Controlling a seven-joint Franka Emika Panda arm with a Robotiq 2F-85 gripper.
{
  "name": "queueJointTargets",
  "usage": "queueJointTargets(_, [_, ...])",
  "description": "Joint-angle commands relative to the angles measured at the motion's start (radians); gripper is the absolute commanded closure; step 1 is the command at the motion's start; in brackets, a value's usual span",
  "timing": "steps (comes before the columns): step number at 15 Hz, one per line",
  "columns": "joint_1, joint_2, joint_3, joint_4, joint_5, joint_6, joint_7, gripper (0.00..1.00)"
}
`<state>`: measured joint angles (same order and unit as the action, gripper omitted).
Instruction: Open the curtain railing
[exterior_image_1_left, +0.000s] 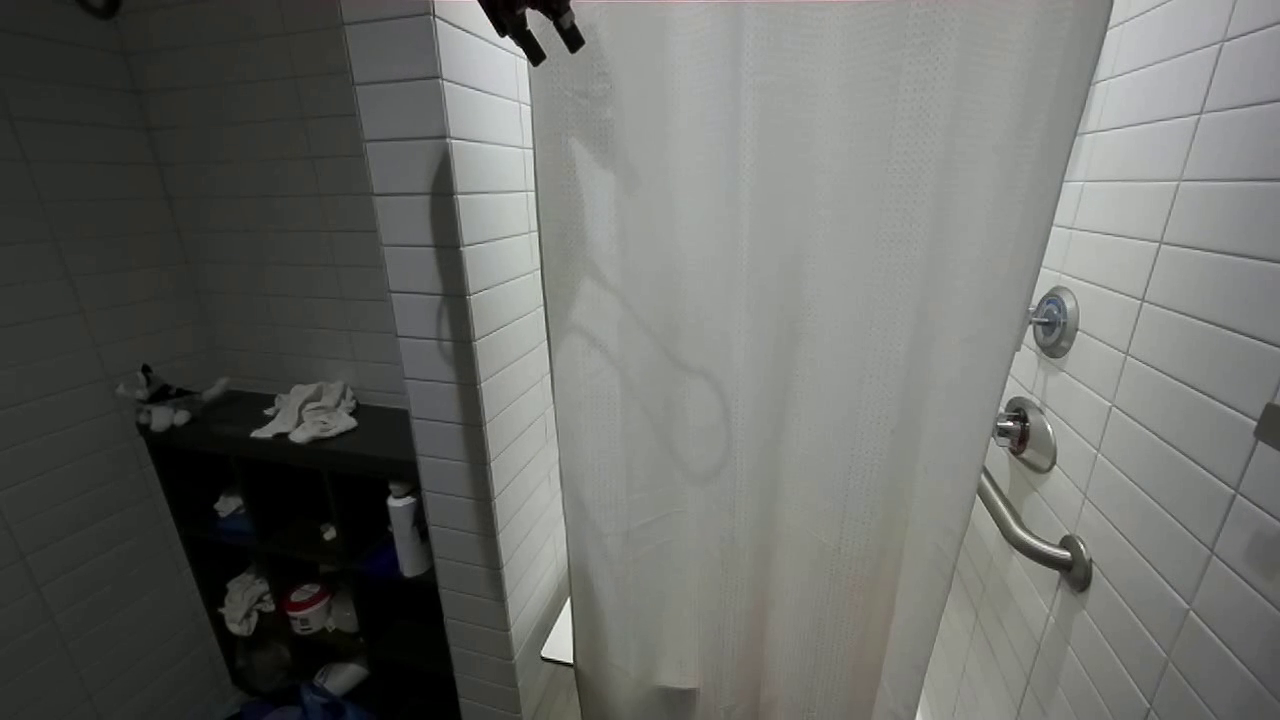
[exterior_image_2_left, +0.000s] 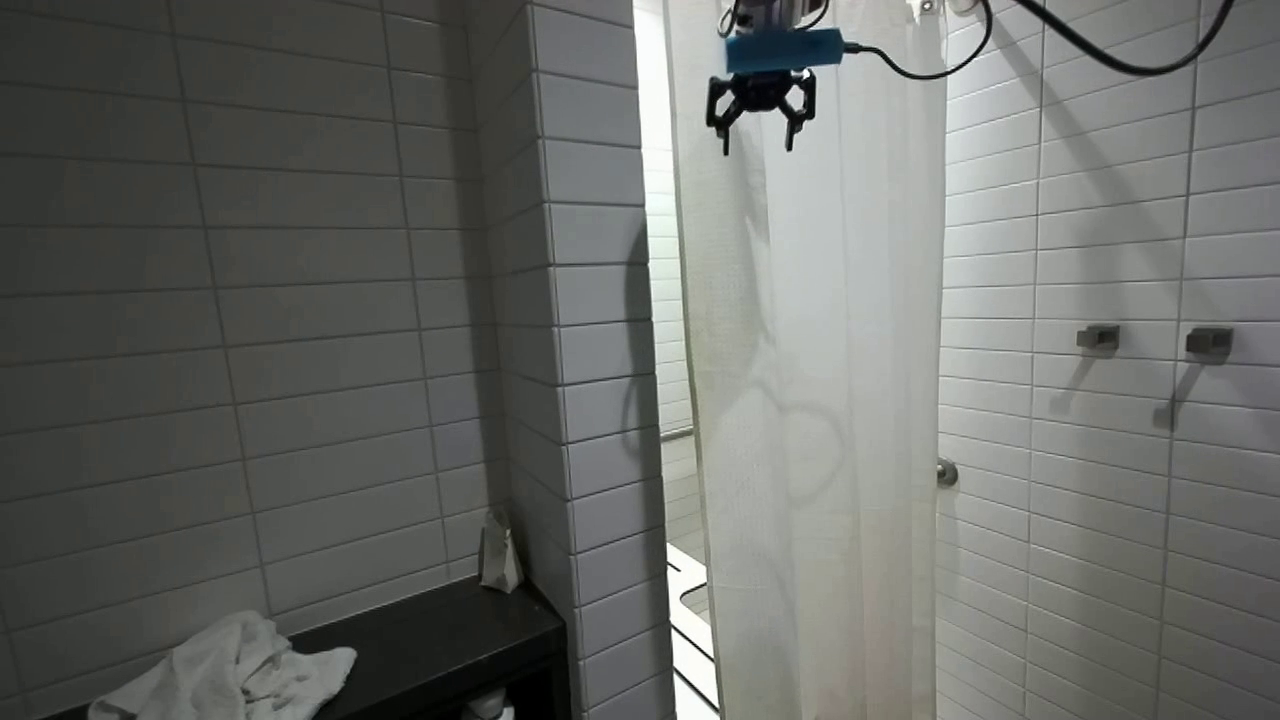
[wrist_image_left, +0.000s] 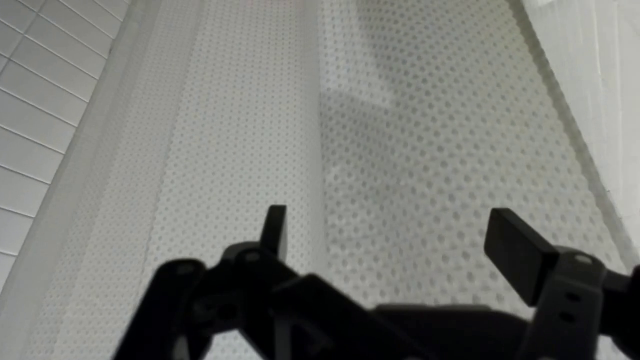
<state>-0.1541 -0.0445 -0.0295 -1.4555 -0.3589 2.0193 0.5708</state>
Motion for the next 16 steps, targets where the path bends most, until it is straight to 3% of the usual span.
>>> queueJointTargets(1, [0.009,-0.017,0.004,-0.024,0.083,0.029,-0.037,0.00])
queueJointTargets(7, [0.014,0.008,0.006,-0.008,0.169,0.069,-0.085,0.00])
queueJointTargets(16, [0.007,0.049,-0.002,-0.003,0.203,0.202,-0.139,0.00])
